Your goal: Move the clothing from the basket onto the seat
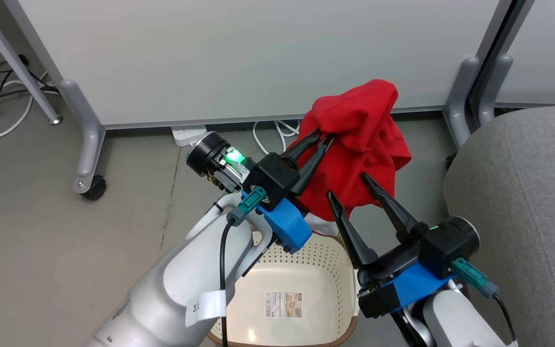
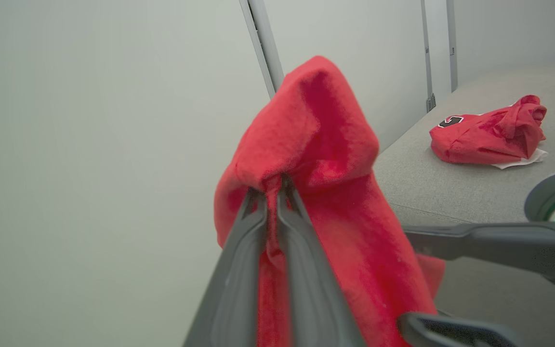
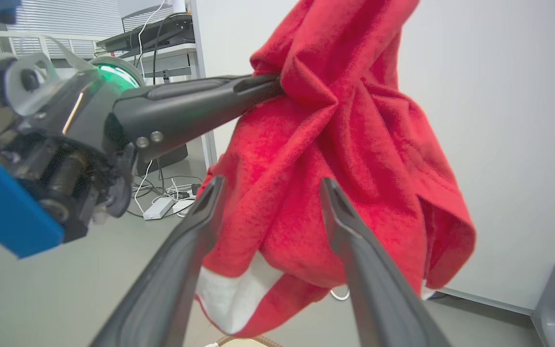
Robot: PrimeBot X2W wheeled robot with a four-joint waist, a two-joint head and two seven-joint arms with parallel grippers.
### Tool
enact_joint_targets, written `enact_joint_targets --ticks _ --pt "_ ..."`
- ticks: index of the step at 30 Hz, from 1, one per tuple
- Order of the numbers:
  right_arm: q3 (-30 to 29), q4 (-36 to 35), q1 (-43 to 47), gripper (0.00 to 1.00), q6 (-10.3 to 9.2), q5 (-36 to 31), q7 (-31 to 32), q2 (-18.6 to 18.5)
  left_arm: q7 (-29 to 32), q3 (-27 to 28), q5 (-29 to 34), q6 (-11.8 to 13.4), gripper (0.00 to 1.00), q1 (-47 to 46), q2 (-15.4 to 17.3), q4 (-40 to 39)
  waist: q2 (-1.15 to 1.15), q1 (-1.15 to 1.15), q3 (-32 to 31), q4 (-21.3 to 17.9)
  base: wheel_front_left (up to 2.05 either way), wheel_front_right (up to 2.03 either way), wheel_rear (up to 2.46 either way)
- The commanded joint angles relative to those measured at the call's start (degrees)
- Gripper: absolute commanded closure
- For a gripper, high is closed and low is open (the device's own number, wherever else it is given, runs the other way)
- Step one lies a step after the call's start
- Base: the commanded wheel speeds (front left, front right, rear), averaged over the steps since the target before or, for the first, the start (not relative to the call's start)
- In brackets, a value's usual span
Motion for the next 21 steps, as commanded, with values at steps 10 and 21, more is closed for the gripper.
enact_joint_targets --ticks 10,21 --pt "0.99 6.82 -7.03 0.00 0.01 -0.84 -0.03 0.99 -0.27 0.12 0.88 -0.35 1.00 -1.24 -0.98 -0.61 0.00 0.00 1.23 1.03 0.00 0.00 0.00" --pt "1.63 11.13 -10.56 1.00 0.01 0.18 -0.03 1.26 -0.27 0.21 1.12 -0.66 1.00 -0.91 -1.67 -0.48 0.00 0.00 1.52 1.97 0.00 0.00 0.00"
